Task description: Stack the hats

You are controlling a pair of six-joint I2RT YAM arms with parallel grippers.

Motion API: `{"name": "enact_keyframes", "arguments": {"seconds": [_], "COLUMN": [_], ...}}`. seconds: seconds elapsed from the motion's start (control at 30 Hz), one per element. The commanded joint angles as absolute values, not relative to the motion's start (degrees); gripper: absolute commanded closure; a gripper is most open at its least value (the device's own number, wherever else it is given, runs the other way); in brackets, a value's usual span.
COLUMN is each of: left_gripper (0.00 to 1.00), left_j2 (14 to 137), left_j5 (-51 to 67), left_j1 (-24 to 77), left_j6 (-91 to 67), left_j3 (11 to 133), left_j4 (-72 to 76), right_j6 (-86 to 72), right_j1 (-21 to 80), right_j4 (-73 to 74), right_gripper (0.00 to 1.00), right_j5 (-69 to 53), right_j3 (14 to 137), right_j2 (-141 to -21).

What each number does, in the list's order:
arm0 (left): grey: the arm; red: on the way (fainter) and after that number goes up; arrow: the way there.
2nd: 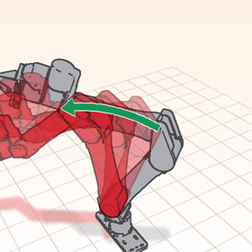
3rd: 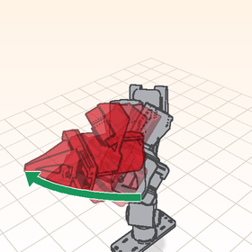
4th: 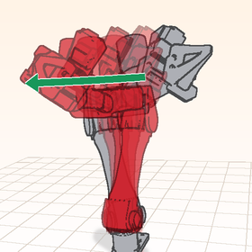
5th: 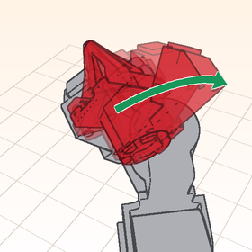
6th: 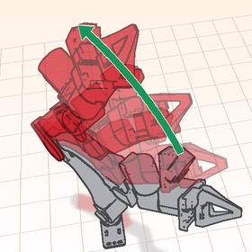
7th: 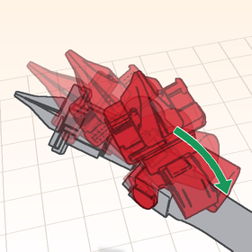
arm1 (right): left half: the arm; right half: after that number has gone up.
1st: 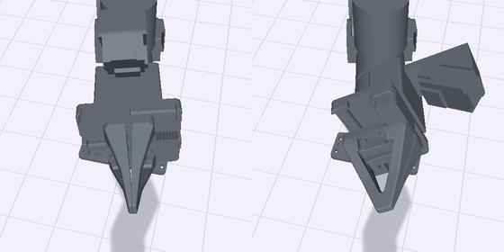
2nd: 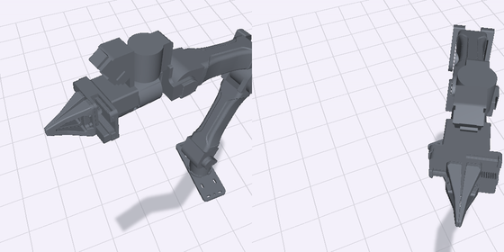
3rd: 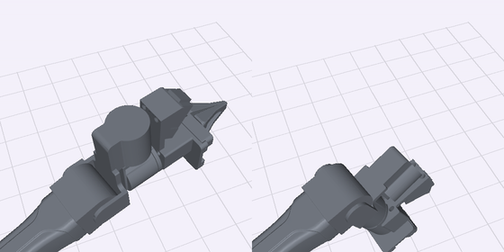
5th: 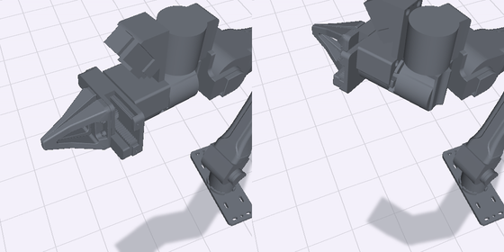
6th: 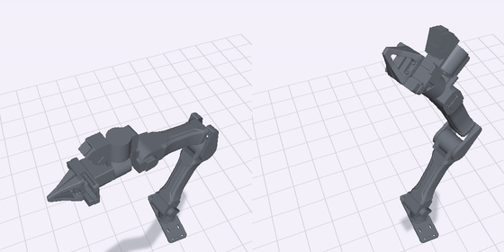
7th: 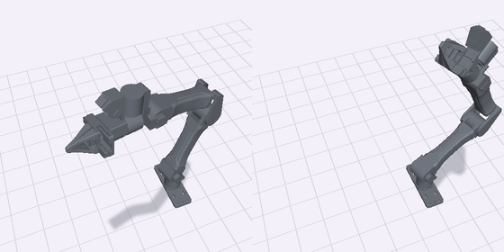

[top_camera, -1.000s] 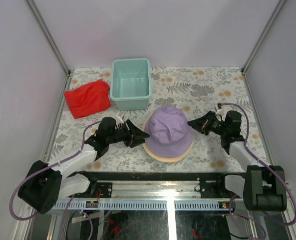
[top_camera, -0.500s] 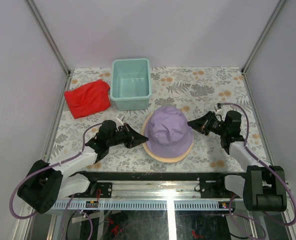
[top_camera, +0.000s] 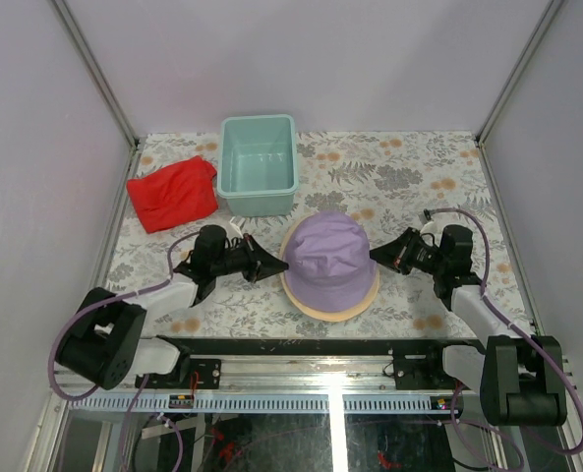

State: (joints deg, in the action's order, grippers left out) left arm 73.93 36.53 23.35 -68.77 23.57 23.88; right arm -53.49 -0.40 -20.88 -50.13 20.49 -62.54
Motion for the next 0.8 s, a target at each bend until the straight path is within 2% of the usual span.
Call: {"name": "enact_keyframes", "arguments": {"seconds": [0.0, 0.1, 0.23, 0.3, 0.37, 0.43, 0.53, 0.77], "left_gripper": [1.0, 0.99, 0.85, 0.75, 0.66, 0.62, 0.57, 0.53], "left_j2": [79.02, 79.19, 76.44, 75.21, 74.17, 73.27, 71.75, 67.03], "left_j5": [35.15, 36.25, 35.66, 35.22, 34.89, 34.63, 34.11, 30.46], "left_j1": [22.22, 22.26, 22.21, 22.19, 22.0, 21.71, 21.01, 18.92], "left_j6": [-63.8, -63.32, -61.67, -61.44, -61.47, -61.37, -60.66, -55.8], "left_j3": [25.15, 27.89, 30.57, 31.15, 31.52, 31.91, 33.14, 37.39], "left_j4": [22.19, 20.96, 16.55, 15.2, 14.43, 13.54, 10.99, 1.08], "right_j6": [-44.12, -43.29, -43.66, -43.36, -41.84, -39.6, -37.2, -32.64], "right_j1": [-0.2, 0.35, 0.53, 0.53, 0.53, 0.53, 0.54, 0.53], "right_j4": [-10.26, -7.14, -4.19, -2.15, 0.97, 4.69, 9.64, 19.77], "right_gripper": [0.98, 0.97, 0.85, 0.73, 0.72, 0.67, 0.66, 0.65], "right_j5": [-44.65, -44.21, -43.28, -42.54, -41.36, -39.98, -38.19, -33.81], "right_j3": [18.59, 20.64, 23.18, 24.62, 26.36, 28.1, 29.97, 32.86], "right_j2": [-63.16, -61.28, -57.53, -55.84, -54.63, -53.57, -51.59, -48.29]}}
